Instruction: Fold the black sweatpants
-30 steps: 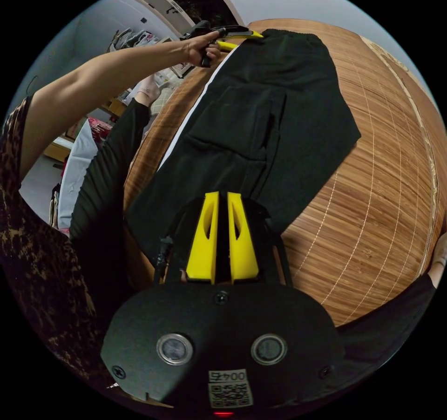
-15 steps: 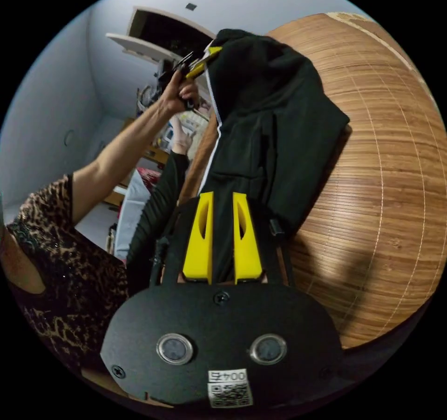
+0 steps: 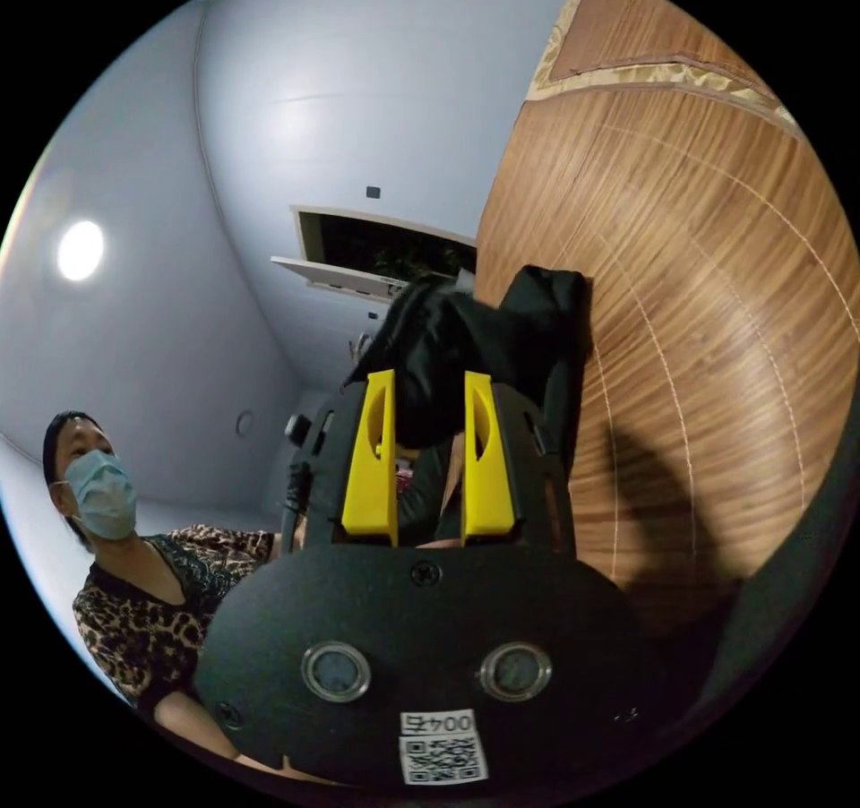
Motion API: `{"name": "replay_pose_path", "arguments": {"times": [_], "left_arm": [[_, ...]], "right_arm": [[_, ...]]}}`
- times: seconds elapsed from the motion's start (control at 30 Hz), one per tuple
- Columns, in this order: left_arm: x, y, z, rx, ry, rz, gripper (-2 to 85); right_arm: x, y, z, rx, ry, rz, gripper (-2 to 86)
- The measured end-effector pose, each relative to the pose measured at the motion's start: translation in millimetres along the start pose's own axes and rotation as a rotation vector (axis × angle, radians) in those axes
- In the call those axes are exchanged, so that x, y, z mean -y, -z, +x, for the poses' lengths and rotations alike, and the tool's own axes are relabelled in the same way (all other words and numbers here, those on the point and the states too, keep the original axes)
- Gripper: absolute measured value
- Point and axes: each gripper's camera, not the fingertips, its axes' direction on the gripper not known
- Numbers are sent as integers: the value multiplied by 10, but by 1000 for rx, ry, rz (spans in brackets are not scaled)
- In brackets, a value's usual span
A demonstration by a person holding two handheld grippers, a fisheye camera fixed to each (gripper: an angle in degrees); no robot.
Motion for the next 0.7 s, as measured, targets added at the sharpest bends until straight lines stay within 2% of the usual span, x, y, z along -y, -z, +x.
{"name": "replay_pose_path", "arguments": {"times": [0.13, 0.23, 0.3, 0.43, 0.5, 0.57, 0.63, 0.7], "left_arm": [[-359, -447, 739, 118, -31, -184, 50], [-579, -353, 1016, 193, 44, -116, 59], [-733, -279, 1064, 147, 126, -70, 55], [-1279, -201, 944, -100, 436, 67, 58], [-1557, -252, 843, -272, 605, 134, 74], [-1912, -374, 706, -539, 817, 286, 101], [-2112, -502, 632, -699, 934, 381, 123], [-2233, -596, 590, -747, 1013, 413, 140]], "right_arm": [[-170, 52, -113, -78, 2, -21, 122], [-264, -36, -223, -153, 14, -54, 122], [-302, -113, -259, -195, 8, -75, 122], [-367, -176, -390, -304, -17, -65, 124], [-385, -209, -462, -419, -22, -93, 128], [-406, -256, -523, -537, -27, -145, 138], [-421, -291, -518, -577, -46, -186, 156], [-447, -324, -461, -589, -76, -218, 166]]}}
